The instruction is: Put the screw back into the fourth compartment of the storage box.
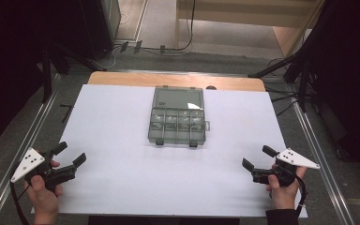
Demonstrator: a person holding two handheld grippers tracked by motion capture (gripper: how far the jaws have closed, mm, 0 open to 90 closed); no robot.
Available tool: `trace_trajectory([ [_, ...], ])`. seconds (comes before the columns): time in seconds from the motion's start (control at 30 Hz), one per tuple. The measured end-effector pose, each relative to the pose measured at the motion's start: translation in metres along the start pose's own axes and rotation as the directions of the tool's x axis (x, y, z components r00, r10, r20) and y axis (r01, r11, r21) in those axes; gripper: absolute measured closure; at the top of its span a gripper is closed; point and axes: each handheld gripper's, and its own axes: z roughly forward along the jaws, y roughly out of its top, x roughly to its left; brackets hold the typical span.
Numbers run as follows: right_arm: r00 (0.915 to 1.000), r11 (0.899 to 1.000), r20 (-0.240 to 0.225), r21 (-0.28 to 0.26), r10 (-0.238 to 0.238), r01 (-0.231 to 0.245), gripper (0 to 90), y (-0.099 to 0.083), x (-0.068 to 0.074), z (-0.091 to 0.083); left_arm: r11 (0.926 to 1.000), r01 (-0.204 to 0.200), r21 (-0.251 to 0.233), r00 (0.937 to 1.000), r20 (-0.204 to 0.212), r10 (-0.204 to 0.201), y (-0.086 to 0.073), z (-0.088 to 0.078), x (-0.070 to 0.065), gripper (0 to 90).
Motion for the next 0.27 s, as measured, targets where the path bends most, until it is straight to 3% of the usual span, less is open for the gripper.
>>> trace_trajectory([
  [0.27, 0.9999, 1.0, 0.012, 0.007, 0.004, -0.004, 0.0, -0.001, -0.0015, 0.0023, 1.0, -0.001, 0.004, 1.0, -0.002, 0.001, -0.0002, 0.0006, 0.0, 13.8],
])
